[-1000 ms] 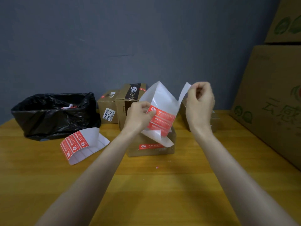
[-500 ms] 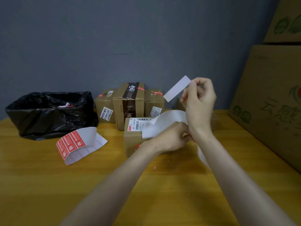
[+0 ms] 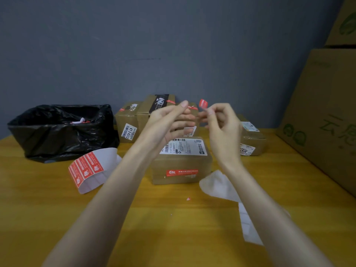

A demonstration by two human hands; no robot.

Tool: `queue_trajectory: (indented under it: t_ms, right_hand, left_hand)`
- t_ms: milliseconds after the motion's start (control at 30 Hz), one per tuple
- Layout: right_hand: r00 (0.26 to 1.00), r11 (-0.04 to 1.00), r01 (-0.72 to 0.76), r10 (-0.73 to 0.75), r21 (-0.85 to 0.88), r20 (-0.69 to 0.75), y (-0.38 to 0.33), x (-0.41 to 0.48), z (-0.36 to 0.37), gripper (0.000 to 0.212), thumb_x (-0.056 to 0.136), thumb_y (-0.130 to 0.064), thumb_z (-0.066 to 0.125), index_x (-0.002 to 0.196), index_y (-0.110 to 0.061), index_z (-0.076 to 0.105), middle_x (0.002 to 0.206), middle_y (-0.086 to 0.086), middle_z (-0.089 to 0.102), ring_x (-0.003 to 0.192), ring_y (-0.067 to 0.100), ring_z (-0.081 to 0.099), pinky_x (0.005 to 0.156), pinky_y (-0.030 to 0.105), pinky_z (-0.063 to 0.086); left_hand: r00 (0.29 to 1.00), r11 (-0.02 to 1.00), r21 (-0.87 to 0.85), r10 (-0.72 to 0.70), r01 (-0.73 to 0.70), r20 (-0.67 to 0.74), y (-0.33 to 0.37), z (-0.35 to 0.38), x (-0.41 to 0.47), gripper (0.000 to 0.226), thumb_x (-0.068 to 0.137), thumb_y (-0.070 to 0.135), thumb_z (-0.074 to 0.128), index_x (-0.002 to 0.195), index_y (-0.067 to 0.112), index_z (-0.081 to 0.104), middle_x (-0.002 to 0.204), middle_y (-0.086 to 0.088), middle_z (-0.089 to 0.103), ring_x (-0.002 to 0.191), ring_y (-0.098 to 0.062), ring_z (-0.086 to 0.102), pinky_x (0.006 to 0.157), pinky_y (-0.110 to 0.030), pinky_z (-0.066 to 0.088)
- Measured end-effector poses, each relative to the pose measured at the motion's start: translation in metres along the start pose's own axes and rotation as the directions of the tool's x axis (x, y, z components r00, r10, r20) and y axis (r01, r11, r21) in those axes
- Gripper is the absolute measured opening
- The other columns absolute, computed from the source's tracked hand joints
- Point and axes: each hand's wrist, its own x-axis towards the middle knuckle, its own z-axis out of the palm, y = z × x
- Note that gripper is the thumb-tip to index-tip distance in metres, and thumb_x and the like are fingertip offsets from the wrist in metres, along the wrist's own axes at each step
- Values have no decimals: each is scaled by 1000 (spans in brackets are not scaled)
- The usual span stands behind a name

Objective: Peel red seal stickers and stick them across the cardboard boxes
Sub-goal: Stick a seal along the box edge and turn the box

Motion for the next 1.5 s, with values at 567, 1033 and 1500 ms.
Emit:
queue_trajectory:
  t_ms: [567,1033,1500]
  right_hand:
    - [954,953,-287,275,96,120,22,13,15,20,80,-19,72,87,-24,54,90,1,65,86,16,66,81,39,55]
    - [911,937,-340,350,-80,217,22,27,0,16,80,-16,71,67,-23,67,68,-15,65,66,-5,58,69,18,47]
    - [860,878,-478,462,26,216,21,25,2,4,78,-18,73,75,-19,73,76,-8,70,75,6,59,69,27,51]
  left_hand:
    - [983,900,435,76,4,-167,-13,-36,15,8,79,5,71,82,12,68,81,-3,69,68,-4,65,62,-13,52]
    - [998,901,431,-17,40,-55,-13,-51,16,22,83,-1,62,84,19,73,73,3,71,68,-5,64,68,-18,55]
    - [972,990,58,-115,129,-206,0,-56,14,21,86,-2,60,106,1,63,90,-16,73,85,-22,72,68,-23,58]
